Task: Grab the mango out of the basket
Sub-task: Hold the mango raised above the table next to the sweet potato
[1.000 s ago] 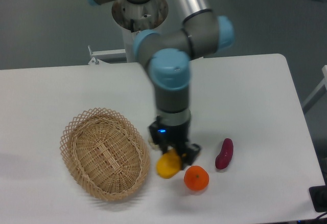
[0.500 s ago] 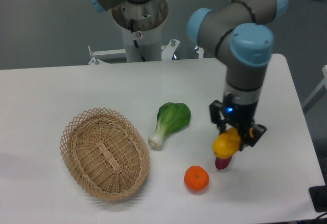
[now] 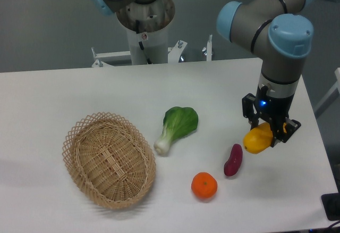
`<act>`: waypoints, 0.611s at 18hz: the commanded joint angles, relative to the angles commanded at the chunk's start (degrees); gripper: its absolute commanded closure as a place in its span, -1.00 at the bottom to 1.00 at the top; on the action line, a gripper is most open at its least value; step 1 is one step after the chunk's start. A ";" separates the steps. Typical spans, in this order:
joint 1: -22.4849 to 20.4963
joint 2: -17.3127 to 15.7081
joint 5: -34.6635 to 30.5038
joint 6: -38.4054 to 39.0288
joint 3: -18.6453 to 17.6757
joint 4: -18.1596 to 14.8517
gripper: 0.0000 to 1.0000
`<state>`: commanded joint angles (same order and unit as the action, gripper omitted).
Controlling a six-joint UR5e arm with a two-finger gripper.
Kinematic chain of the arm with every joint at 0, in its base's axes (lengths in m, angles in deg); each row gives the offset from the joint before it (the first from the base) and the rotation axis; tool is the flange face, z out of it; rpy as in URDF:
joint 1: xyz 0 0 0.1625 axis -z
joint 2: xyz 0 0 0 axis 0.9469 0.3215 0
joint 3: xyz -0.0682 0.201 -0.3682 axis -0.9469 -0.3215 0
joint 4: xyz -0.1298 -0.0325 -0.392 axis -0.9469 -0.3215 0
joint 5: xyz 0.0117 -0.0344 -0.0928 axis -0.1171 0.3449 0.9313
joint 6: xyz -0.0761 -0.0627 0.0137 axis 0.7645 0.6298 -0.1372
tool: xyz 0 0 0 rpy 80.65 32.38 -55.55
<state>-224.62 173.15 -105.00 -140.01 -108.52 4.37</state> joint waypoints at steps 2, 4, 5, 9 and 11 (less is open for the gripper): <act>-0.09 0.00 0.00 0.00 -0.09 0.00 -0.06; -0.09 0.00 0.00 0.00 -0.35 0.00 -0.06; -0.26 -0.09 0.00 0.00 -0.26 0.00 -0.06; -0.53 -0.44 0.09 0.00 -0.09 0.00 -0.06; -0.62 -0.53 0.09 0.00 -0.26 0.00 -0.06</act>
<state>-225.23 172.62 -104.91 -140.01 -108.78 4.37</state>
